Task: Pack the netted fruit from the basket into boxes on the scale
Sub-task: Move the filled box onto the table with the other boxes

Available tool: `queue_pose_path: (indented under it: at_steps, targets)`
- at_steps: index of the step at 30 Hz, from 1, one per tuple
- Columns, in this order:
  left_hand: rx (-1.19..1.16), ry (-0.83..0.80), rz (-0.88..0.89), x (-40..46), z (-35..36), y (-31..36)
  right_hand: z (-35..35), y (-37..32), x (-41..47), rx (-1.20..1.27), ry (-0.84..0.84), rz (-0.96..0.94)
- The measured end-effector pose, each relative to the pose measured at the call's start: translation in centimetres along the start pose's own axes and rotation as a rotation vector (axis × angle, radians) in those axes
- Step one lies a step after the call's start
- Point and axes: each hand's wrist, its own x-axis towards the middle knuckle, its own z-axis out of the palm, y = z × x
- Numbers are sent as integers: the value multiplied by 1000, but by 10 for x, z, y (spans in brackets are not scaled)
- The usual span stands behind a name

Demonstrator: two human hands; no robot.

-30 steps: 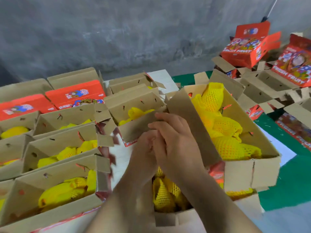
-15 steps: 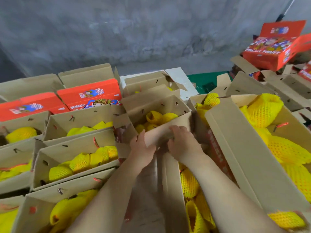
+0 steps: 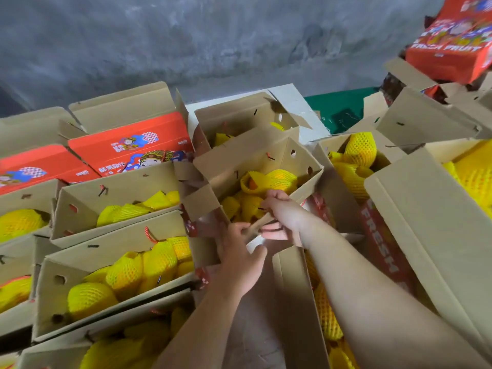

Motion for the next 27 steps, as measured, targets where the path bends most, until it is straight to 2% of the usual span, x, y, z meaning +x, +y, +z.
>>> queue_pose_path:
  at_steps: [3,5,7,8,10,12,13,17,20,25,27]
  targets:
    - [-270,146,-74,13,-1,15,23,13,9,-44,185,-83]
    - [-327,253,-180,22,-5,21,38,21,7,-57,361,-113]
    - [-362,249,-323,34,-9,21,48,31,8,-13,497,-117]
    - [-411,181,-383,39,-10,21,51,34,9,44,516,-100]
    - [-466,28,-479,44,-11,26,53,31,10,277,448,-23]
    - [-455,-22,-491,42,-11,30,51,18,8,498,323,72]
    - [-426,-38,-480,39,-11,32,50,12,5,533,292,94]
    - [-320,-106,-425,18,-16,43,40,11,-5,478,285,76]
    - [-276,-89,-374,-3,-31,61,33,7,-23,417,229,34]
    - [-247,-89,-239,-63,-71,84,15,-11,-65,335,180,-124]
    - [-335,-83,-241,-91,-85,88,5,-17,-86,273,163,-214]
